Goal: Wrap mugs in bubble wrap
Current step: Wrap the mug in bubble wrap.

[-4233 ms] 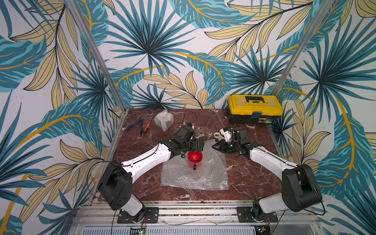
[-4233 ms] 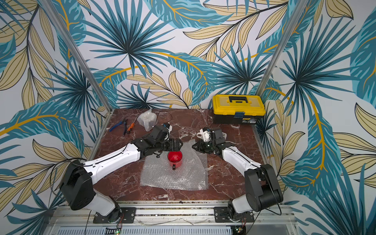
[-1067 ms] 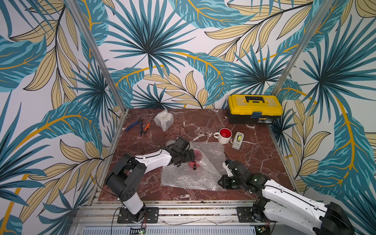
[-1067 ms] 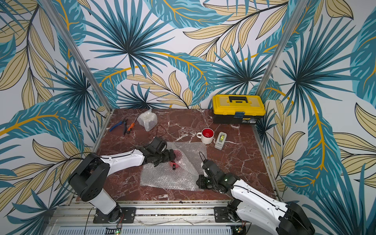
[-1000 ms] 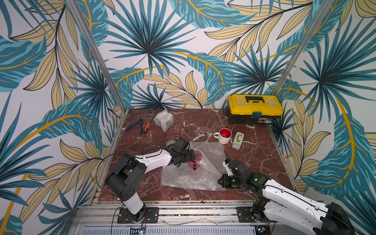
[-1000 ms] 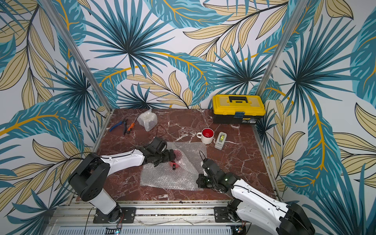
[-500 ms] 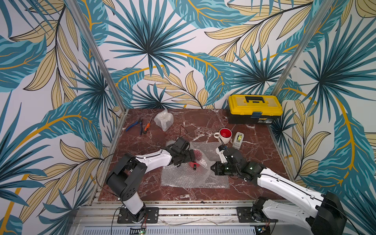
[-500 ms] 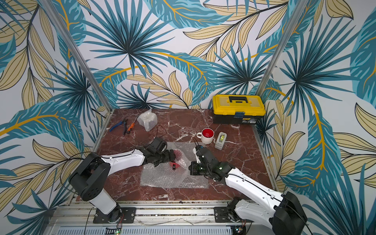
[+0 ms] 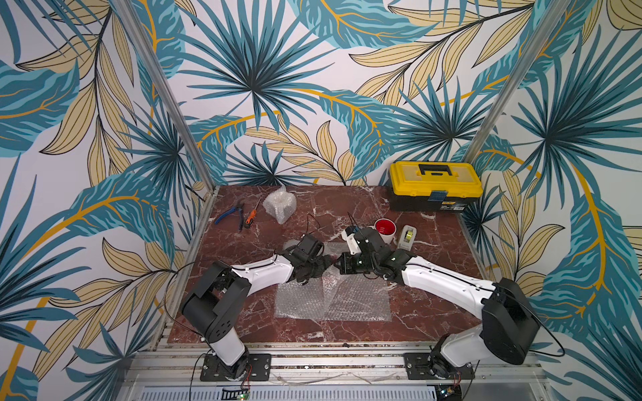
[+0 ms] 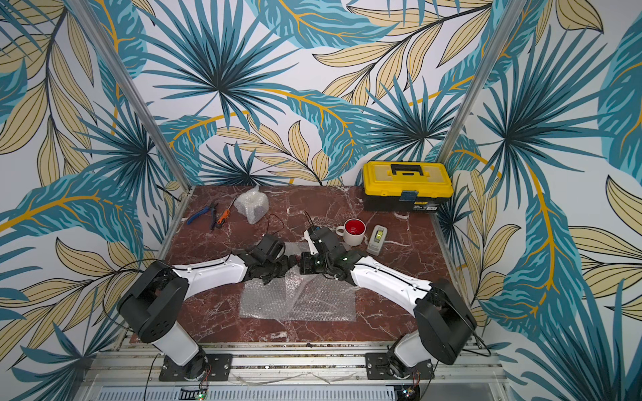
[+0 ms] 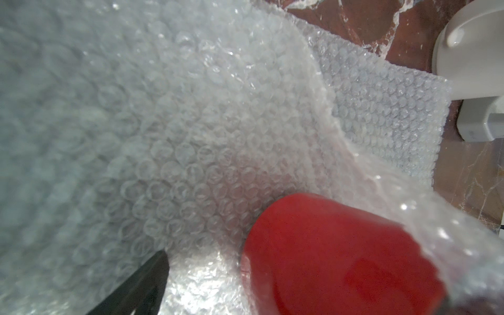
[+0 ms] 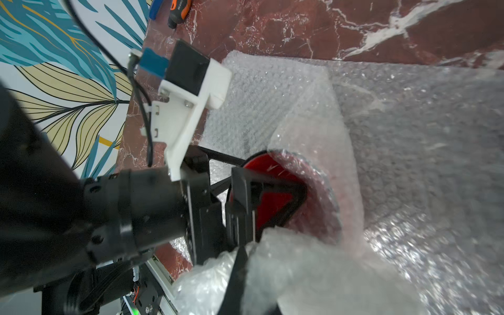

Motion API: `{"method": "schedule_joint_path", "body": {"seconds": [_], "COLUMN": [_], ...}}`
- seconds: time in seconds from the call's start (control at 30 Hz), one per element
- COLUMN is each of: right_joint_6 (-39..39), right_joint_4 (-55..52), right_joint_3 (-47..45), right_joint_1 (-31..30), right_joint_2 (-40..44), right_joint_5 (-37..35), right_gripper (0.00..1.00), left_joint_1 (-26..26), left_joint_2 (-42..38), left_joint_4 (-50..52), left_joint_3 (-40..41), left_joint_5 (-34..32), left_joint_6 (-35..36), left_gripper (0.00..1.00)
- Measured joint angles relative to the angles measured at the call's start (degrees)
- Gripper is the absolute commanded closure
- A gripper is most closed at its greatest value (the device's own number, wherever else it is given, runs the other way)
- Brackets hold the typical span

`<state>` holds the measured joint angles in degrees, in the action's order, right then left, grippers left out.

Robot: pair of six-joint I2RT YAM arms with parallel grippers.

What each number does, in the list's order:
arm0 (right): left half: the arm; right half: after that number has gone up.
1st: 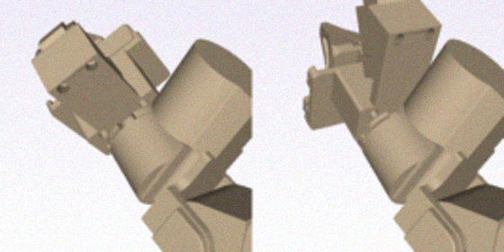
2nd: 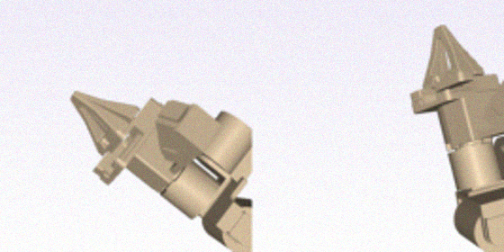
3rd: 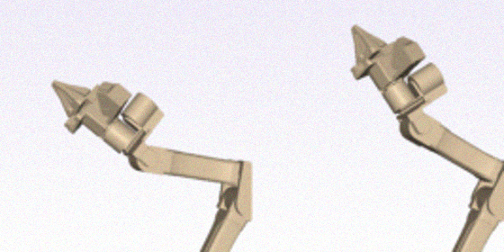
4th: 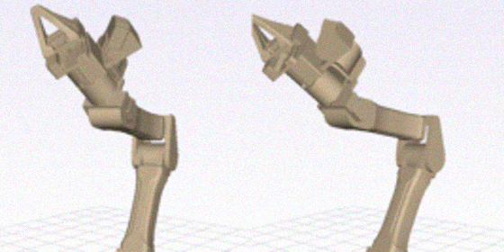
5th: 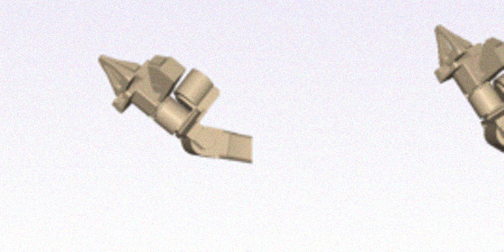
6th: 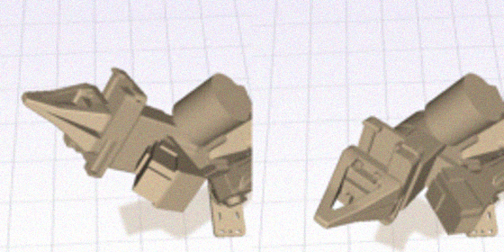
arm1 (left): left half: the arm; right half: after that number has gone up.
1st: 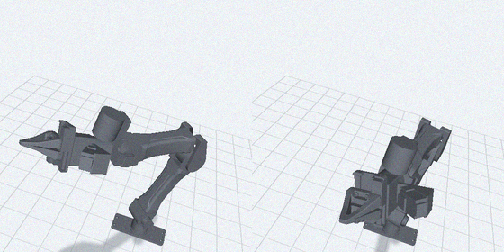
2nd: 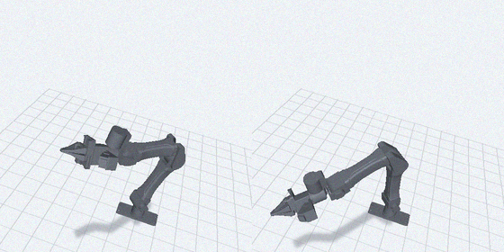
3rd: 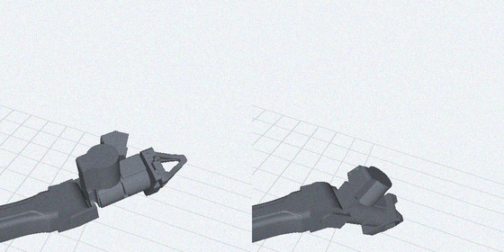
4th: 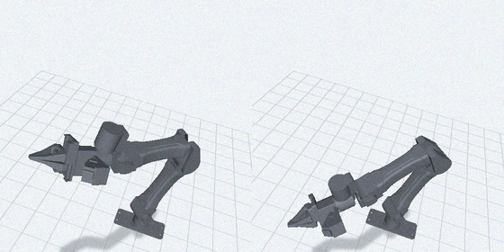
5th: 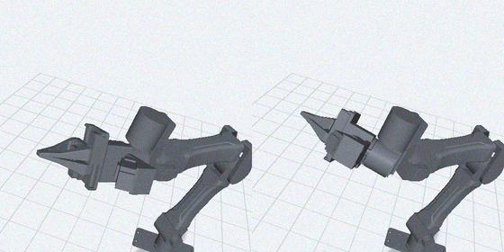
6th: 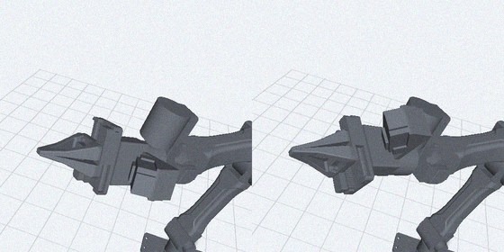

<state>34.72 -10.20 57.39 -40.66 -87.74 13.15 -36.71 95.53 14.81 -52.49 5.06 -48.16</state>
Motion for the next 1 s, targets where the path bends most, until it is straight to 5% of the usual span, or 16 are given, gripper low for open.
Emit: {"method": "schedule_joint_path", "body": {"seconds": [0.47,1.0], "right_joint_6": [2.69,4.04], "right_joint_4": [0.44,-9.33], "right_joint_3": [5.73,14.95], "right_joint_1": [0.24,0.24], "right_joint_2": [-10.43,-16.31], "right_joint_5": [0.26,2.01], "right_gripper": [1.0,0.92], "left_joint_1": [0.28,0.26], "left_joint_2": [-12.76,-26.14], "left_joint_4": [4.02,4.07], "left_joint_3": [3.61,10.67], "left_joint_5": [-5.4,-7.5], "left_joint_6": [0.61,1.42], "left_gripper": [0.09,0.03]}}
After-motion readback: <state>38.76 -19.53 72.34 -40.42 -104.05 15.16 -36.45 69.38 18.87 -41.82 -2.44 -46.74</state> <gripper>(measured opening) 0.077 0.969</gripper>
